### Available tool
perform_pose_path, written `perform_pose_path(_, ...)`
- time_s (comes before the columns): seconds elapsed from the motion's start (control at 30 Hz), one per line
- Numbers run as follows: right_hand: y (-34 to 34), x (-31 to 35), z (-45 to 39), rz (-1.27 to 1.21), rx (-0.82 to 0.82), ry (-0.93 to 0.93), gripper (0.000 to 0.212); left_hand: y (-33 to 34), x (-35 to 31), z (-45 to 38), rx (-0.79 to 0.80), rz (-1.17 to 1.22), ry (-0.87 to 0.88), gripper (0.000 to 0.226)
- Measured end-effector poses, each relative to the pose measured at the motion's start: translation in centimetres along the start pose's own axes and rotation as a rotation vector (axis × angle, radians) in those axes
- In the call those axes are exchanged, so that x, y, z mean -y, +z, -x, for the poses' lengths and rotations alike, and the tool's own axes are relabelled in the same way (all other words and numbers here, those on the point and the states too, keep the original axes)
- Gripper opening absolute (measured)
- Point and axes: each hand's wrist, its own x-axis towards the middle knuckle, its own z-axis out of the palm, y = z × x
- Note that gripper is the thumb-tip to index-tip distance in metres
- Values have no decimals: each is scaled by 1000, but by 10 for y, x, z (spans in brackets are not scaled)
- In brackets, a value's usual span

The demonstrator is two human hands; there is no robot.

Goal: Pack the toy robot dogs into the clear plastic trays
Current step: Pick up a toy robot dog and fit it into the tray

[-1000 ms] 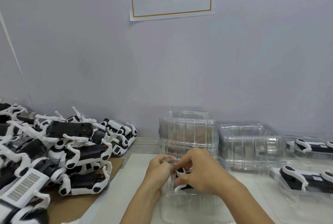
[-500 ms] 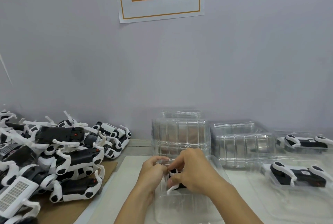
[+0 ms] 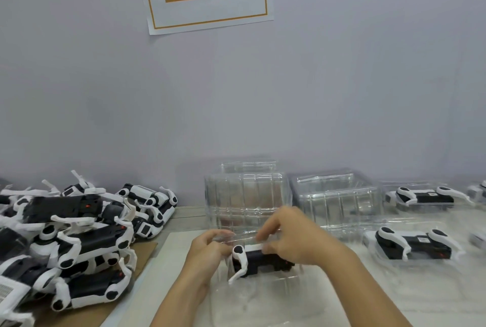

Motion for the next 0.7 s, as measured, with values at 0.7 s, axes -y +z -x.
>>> perform_pose_path(0.7, -4, -14, -1, -38, -98, 160, 13, -4, 12, -12, 5, -8, 23, 37)
